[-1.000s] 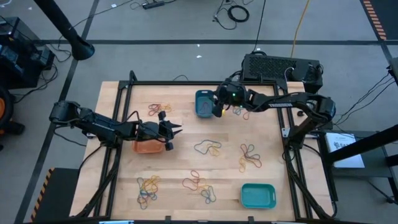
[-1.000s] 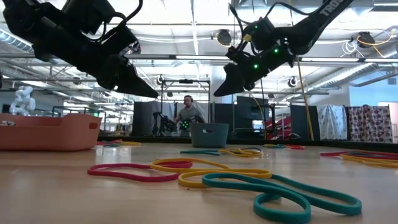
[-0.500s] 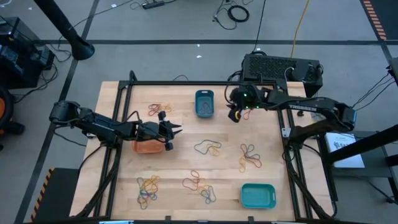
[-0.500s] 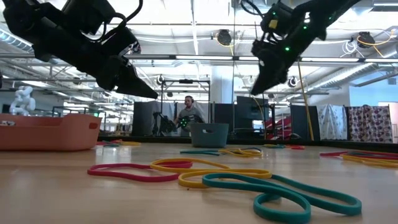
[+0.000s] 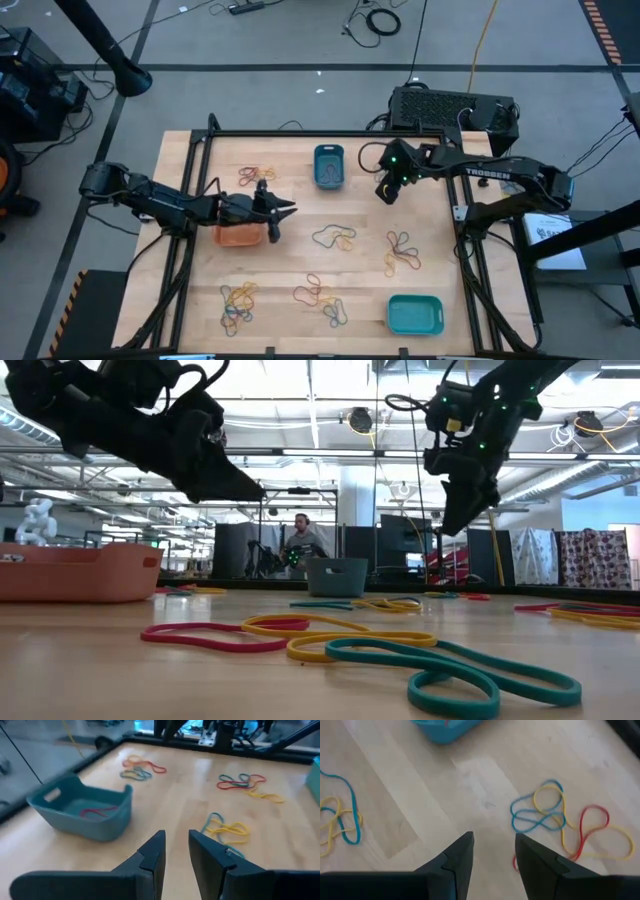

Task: Sort rubber bands into baskets
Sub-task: Put the top right red rubber band into the blue bin

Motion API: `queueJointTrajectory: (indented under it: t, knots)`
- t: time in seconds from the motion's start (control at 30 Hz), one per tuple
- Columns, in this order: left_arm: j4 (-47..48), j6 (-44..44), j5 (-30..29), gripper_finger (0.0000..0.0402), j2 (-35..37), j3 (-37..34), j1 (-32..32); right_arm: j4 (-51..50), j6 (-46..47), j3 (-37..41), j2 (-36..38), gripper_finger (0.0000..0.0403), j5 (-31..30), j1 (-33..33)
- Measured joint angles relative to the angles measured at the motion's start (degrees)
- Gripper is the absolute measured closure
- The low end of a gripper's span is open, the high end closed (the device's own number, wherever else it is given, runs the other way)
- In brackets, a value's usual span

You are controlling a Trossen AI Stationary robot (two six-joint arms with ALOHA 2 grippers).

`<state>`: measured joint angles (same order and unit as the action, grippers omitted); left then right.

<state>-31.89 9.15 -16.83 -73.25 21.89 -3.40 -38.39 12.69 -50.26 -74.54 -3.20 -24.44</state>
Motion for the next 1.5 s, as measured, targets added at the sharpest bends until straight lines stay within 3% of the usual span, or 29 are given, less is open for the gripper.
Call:
queueJointTrajectory:
  t: [0.37, 0.73, 0.9, 1.3, 1.5]
  knots:
    - [-1.51, 7.10, 0.24, 0.0309, -4.80, 0.00, -3.50, 1.70, 6.31, 5.78, -0.02, 0.0264, -11.89, 5.50]
    - [-7.70, 8.57, -0.25, 0.0309, -9.61, 0.00, -3.37, 17.59, 3.48, 13.71, -0.02, 0.0264, -13.85, 6.54]
    - [-8.40, 8.45, -2.38, 0.0309, -10.91, 0.00, -3.34, 18.48, 1.94, 13.84, -0.02, 0.0264, -18.35, 6.55]
    - [-9.55, -8.25, -6.42, 0.0309, -11.01, 0.00, -1.52, 15.85, 1.62, 13.88, -0.02, 0.0264, -19.50, 6.62]
    - [-8.68, -10.03, -5.73, 0.0309, -10.99, 0.00, 2.18, 17.89, 5.17, 17.57, 1.29, 0.0264, -21.54, 6.71]
